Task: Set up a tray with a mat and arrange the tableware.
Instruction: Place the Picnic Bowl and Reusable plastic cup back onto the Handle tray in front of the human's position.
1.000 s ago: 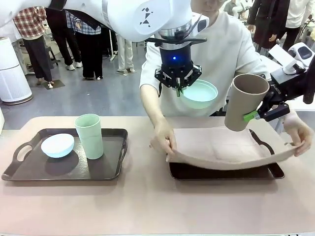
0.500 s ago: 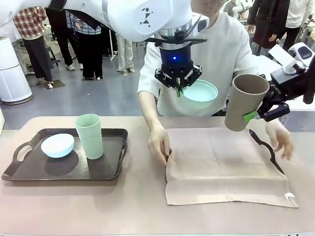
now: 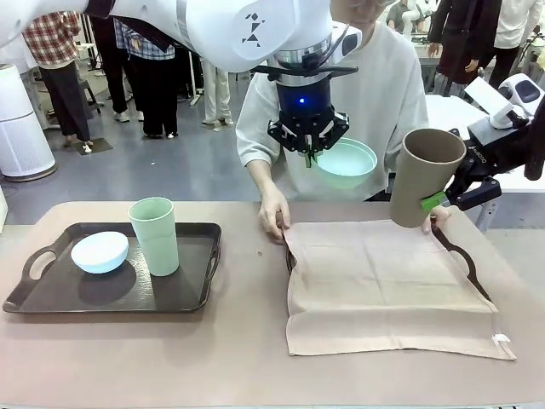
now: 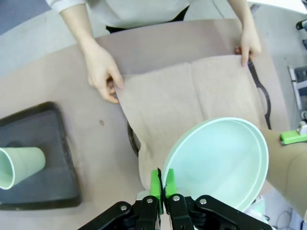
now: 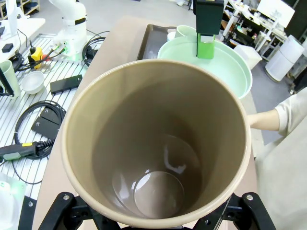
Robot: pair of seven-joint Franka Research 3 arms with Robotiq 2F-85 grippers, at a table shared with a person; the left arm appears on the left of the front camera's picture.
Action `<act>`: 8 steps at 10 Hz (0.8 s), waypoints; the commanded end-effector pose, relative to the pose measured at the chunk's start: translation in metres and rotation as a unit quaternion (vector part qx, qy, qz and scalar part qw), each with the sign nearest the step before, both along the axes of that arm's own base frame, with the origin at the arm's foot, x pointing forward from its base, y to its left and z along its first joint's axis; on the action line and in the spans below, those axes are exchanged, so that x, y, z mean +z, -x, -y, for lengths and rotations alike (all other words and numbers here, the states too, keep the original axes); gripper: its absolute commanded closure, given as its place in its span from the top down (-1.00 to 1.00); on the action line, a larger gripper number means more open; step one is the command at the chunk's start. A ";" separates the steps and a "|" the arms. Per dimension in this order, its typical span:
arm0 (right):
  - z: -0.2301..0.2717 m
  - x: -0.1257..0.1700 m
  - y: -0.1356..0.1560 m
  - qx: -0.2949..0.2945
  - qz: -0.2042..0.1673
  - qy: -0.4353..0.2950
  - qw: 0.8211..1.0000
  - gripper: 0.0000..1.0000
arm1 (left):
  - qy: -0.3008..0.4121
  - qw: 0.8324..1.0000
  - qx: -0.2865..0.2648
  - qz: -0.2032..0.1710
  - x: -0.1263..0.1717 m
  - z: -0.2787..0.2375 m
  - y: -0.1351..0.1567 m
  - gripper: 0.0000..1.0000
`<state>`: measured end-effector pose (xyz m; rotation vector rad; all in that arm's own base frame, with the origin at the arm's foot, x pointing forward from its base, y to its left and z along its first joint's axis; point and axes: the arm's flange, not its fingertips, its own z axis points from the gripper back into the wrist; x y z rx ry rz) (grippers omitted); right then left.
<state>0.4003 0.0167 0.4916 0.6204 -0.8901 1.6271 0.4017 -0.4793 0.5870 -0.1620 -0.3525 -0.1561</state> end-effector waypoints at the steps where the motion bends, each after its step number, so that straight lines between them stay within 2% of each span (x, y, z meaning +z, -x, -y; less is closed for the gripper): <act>1: 0.000 -0.001 -0.002 0.004 0.005 0.001 1.000 -0.52 | 0.001 1.000 0.001 0.005 0.002 0.001 -0.001 -1.00; 8: 0.000 -0.001 -0.002 0.004 0.005 0.001 1.000 -0.52 | 0.001 1.000 0.001 0.005 0.002 0.001 -0.001 -1.00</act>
